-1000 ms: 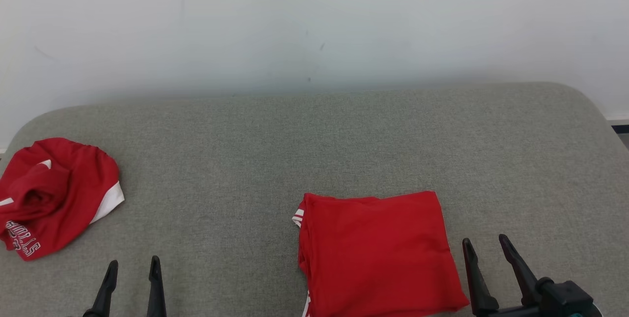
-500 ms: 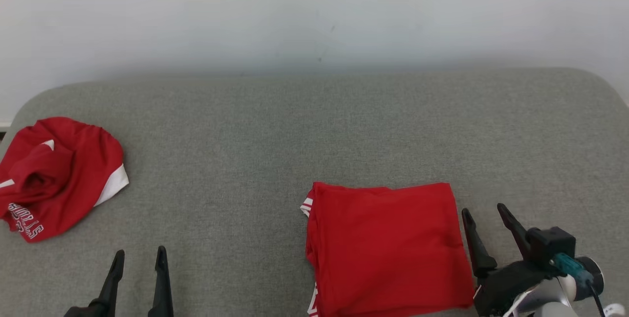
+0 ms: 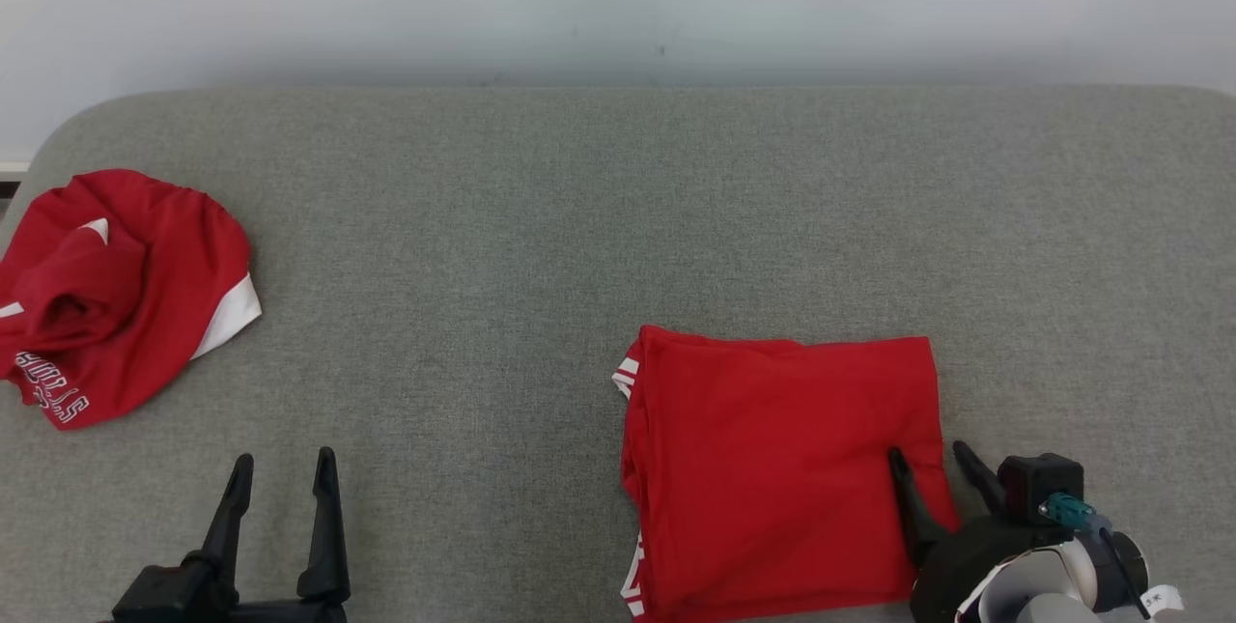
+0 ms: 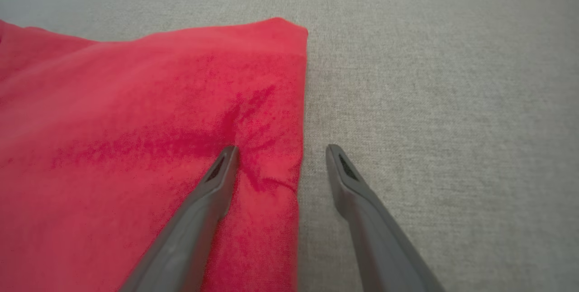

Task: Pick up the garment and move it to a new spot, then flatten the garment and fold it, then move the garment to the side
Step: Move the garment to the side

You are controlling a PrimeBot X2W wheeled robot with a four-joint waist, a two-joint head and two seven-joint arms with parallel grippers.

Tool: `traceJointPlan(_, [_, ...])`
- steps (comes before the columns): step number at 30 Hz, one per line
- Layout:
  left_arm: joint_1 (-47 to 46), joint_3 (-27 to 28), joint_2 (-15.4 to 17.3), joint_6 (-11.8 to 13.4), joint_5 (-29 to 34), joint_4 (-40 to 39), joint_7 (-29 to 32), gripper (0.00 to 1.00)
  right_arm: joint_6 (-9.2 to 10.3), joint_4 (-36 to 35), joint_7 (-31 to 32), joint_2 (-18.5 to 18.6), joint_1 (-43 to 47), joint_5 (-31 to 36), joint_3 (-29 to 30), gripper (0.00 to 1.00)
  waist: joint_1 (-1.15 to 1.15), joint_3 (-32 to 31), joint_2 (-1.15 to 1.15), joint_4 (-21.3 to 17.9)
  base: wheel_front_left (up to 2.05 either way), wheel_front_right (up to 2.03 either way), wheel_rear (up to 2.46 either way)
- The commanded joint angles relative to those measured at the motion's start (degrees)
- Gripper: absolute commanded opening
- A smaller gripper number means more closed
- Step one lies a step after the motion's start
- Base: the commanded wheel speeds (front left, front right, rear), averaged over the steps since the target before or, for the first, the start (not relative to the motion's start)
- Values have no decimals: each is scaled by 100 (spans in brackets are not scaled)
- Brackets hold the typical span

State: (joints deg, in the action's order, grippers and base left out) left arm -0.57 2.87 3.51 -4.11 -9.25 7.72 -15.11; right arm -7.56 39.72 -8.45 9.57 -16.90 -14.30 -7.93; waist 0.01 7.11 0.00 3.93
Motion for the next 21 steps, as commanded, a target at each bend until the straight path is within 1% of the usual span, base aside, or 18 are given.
traceJointPlan(1, [-68, 20, -6, -35, 14, 28, -4, 100, 17, 137, -47, -69, -61, -34, -64, 100, -1, 74, 0, 1, 0, 0, 0])
traceJointPlan(5, [-145, 34, -18, -43, 11, 68, -4, 100, 15, 500, -59, -211, -107, -241, -295, 100, -1, 123, 0, -15, 0, 0, 0])
traceJointPlan(6, [-153, 37, -21, -47, 10, 77, -3, 100, 14, 571, -56, -232, -104, -295, -350, 37, -1, 132, 0, -23, 0, 0, 0])
traceJointPlan(7, [-158, 42, -23, -50, 6, 84, -4, 100, 6, 633, -62, -244, -109, -359, -400, 0, -1, 140, 0, -30, 0, 0, 0])
traceJointPlan(11, [-208, 55, -34, -61, -20, 101, -3, 100, 11, 747, -141, -147, -266, -541, -571, 0, -1, 188, 0, -67, 0, 0, 0])
traceJointPlan(16, [-345, 29, -42, -73, -43, 34, -3, 100, 18, 683, -186, 70, -854, -695, -745, 0, -1, 391, 0, -103, 0, 0, 0])
traceJointPlan(21, [-650, -104, -54, -108, -63, -92, -3, 100, 18, 525, -88, 492, -1547, -832, -944, 0, -1, 880, 0, -101, 0, 0, 0])
